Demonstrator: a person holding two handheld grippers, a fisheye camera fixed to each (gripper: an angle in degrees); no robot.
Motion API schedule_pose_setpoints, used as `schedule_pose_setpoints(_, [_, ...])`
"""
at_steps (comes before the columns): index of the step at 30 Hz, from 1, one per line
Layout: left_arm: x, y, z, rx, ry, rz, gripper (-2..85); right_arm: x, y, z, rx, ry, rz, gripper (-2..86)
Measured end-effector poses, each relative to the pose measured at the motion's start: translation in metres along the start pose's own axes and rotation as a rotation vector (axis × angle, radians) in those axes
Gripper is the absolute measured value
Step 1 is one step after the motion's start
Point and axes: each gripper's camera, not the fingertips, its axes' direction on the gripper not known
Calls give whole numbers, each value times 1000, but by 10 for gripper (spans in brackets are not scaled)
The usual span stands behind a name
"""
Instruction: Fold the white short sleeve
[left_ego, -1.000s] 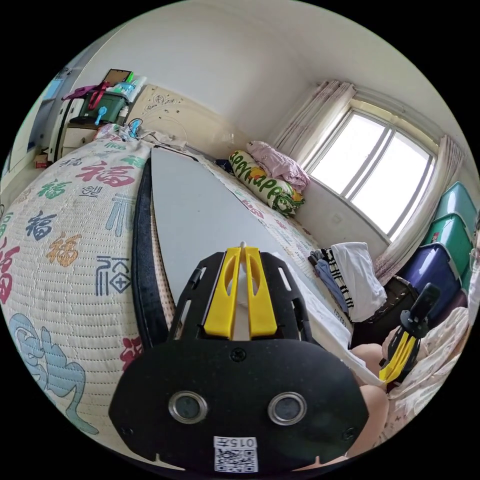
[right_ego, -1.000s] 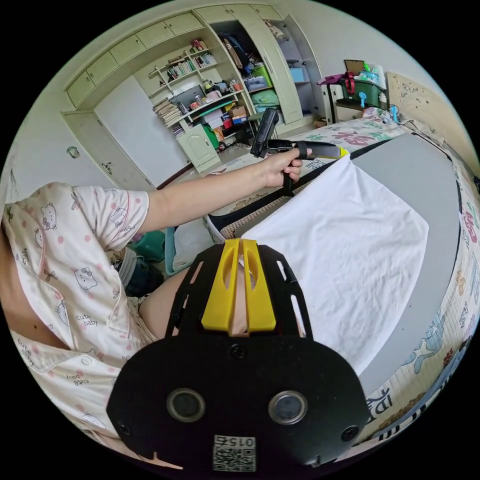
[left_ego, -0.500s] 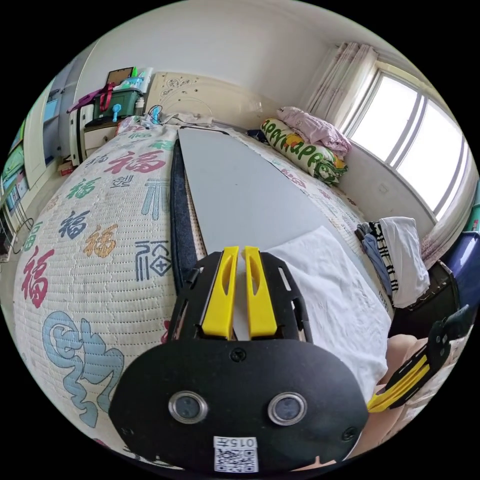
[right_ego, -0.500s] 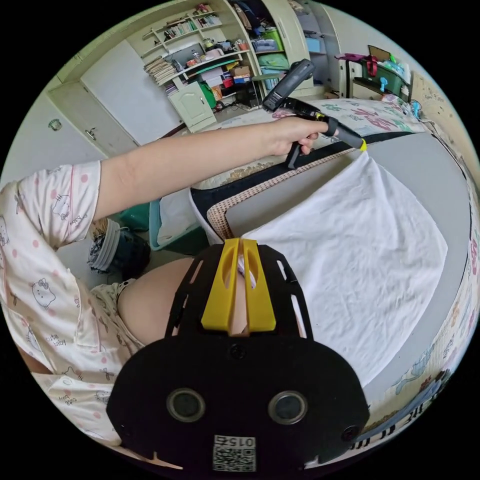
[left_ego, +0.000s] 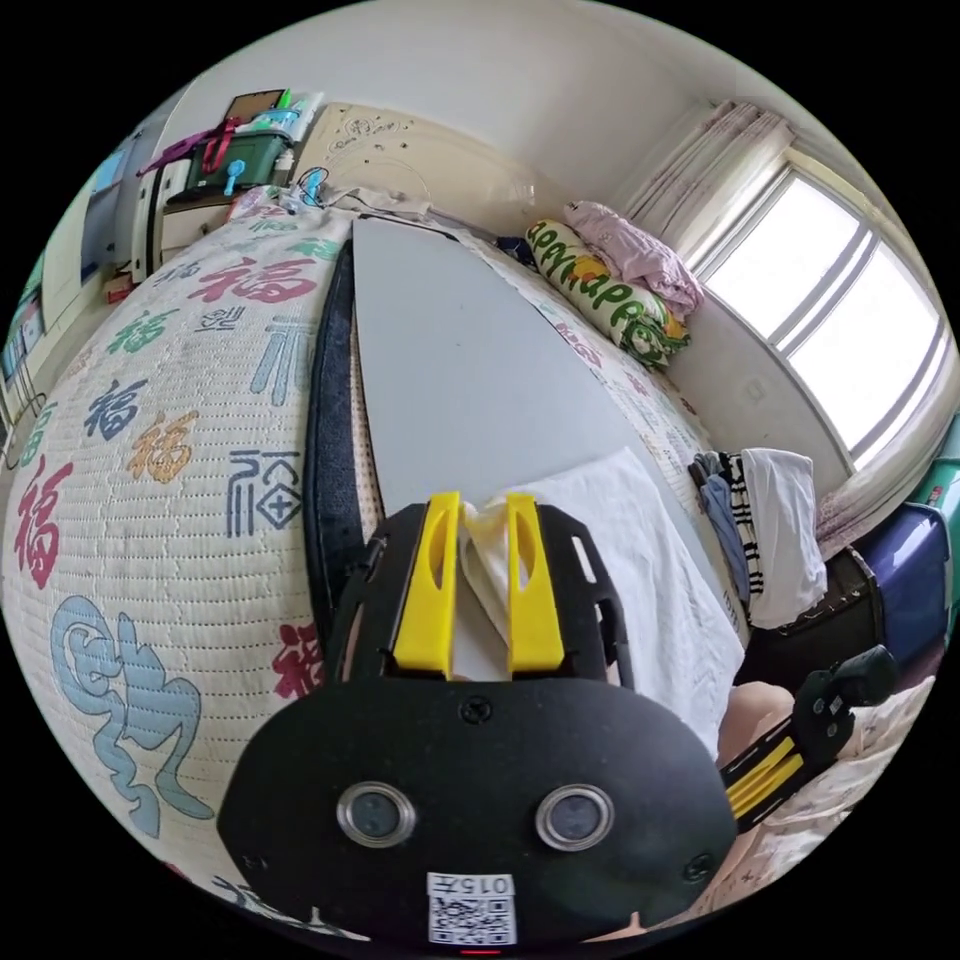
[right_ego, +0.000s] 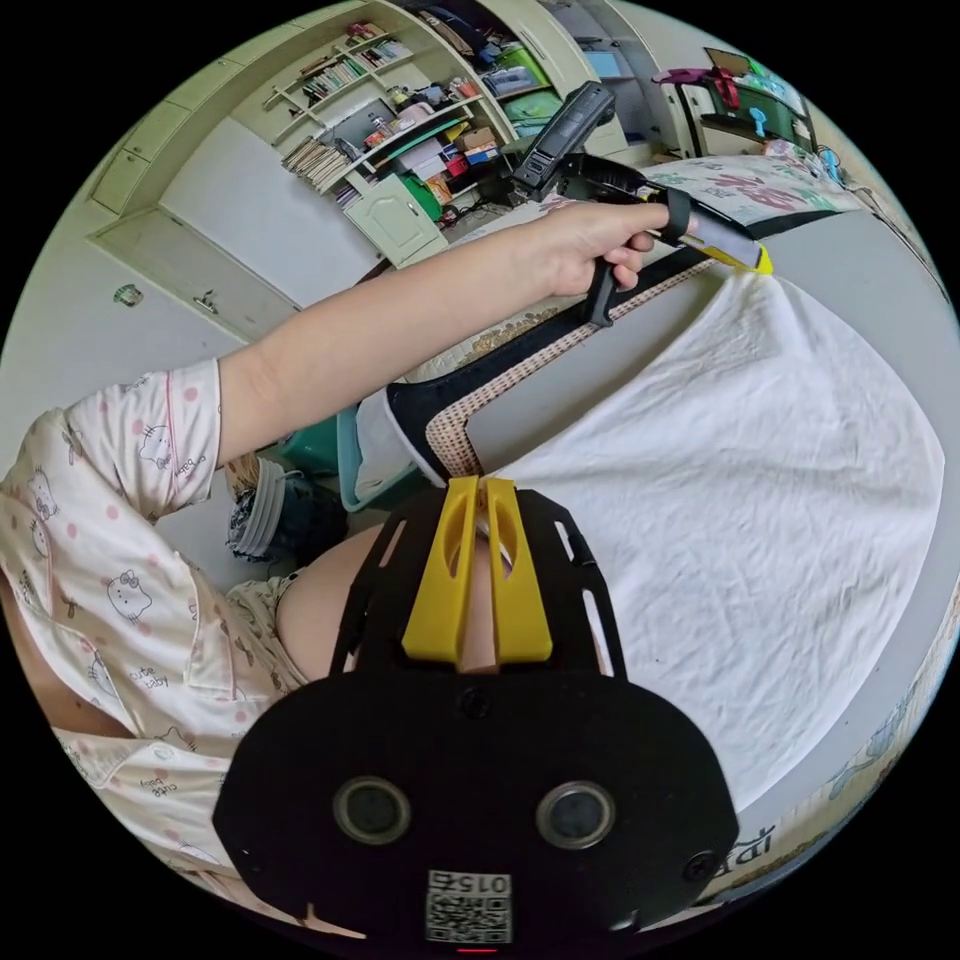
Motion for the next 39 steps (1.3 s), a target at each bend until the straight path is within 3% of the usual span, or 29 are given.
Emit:
schedule_pose_setpoints(5, [21, 10, 7, 1, -175, 25, 2, -8, -16, -9, -6, -44, 43, 4])
schedule_pose_setpoints(8, [23, 17, 8, 23, -80, -4, 9, -24, -27, -13, -13, -12, 35, 4])
schedule_pose_setpoints(12, [28, 23, 21, 17, 57, -58, 88, -41, -37, -24, 3, -19, 46, 4])
schedule_pose_setpoints(19, [78, 31, 41, 18, -93, 83, 12, -74, -56, -38, -23, -28, 22, 5])
schedule_pose_setpoints(27, [105, 40, 83, -72, -238, 196, 6, -103, -91, -40, -94, -52, 32, 23])
schedule_pose_setpoints(33, [88, 51, 91, -53, -208, 166, 40, -138, -93, -79, -25, 3, 37, 80])
schedule_pose_setpoints(39, [34, 67, 81, 15, -82, 67, 76, -142, -91, -163, 97, -78, 46, 100])
